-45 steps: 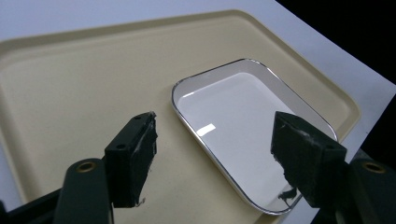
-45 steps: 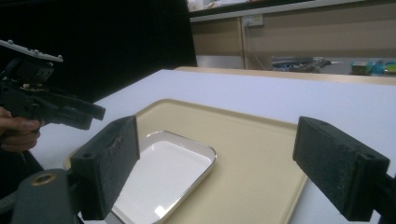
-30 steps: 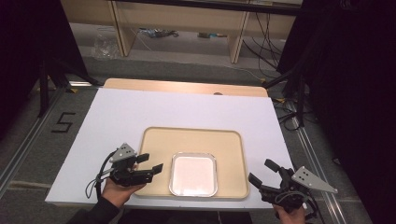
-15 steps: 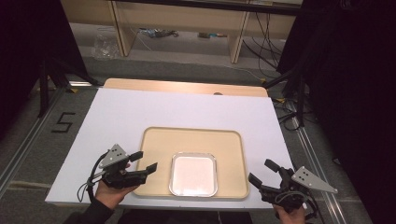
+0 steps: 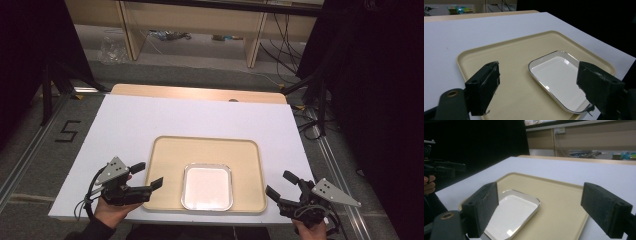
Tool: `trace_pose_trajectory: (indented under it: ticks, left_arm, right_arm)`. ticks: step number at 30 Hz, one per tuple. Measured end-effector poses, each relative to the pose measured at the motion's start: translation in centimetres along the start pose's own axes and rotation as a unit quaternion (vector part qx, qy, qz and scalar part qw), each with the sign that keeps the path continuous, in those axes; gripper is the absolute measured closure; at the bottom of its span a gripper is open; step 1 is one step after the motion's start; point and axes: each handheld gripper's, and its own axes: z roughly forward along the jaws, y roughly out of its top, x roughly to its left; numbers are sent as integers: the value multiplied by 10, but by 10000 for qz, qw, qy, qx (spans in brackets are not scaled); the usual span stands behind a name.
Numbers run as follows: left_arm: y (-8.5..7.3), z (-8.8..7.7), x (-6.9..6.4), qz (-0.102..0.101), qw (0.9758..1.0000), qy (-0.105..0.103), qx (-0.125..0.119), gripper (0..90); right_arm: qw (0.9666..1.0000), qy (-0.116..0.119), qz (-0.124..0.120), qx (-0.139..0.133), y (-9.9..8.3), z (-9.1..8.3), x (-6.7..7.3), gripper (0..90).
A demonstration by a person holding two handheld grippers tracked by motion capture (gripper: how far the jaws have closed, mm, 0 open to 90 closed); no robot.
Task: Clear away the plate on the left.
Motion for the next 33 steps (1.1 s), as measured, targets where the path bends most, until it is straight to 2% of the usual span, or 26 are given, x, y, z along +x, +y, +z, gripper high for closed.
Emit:
trace_pose_trajectory:
  ticks: [3, 7, 13, 21, 23, 24, 26, 30, 32, 33]
  left_arm:
    - [0, -3, 1, 11, 10000, 31, -51, 166]
    - [-2, -11, 3, -76, 9997, 196, -114, 166]
    - [-6, -19, 2, -67, 9994, 246, -248, 168]
    - [-11, -24, -9, 166, 9989, 323, -285, 169]
    - [-12, -24, -11, 188, 9990, 316, -251, 169]
    - [-12, -26, -14, 356, 9989, 277, -141, 169]
    - [-13, -26, -15, 358, 9988, 288, -143, 170]
    - [-14, -28, -24, 515, 9983, 259, -113, 169]
    - [-15, -27, -28, 456, 9984, 276, -162, 169]
    - [-15, -27, -28, 514, 9982, 275, -129, 169]
  right_arm:
    - [10000, -4, 16, -7, 0, 0, 0, 155]
    - [10000, 13, 65, 21, 0, 0, 1, 155]
    - [10000, 3, 61, 23, 0, 0, 1, 155]
    - [10000, 16, 61, -30, -1, 1, 2, 155]
    - [10000, 12, 76, 51, 0, 0, 2, 155]
    - [10000, 11, 77, 51, 0, 0, 2, 155]
    - [10000, 15, 79, 52, 0, 0, 2, 155]
    - [10000, 9, 0, 8, 0, 1, 1, 155]
    - [10000, 19, 37, 26, 0, 1, 2, 155]
    - [10000, 8, 33, 39, 0, 0, 2, 155]
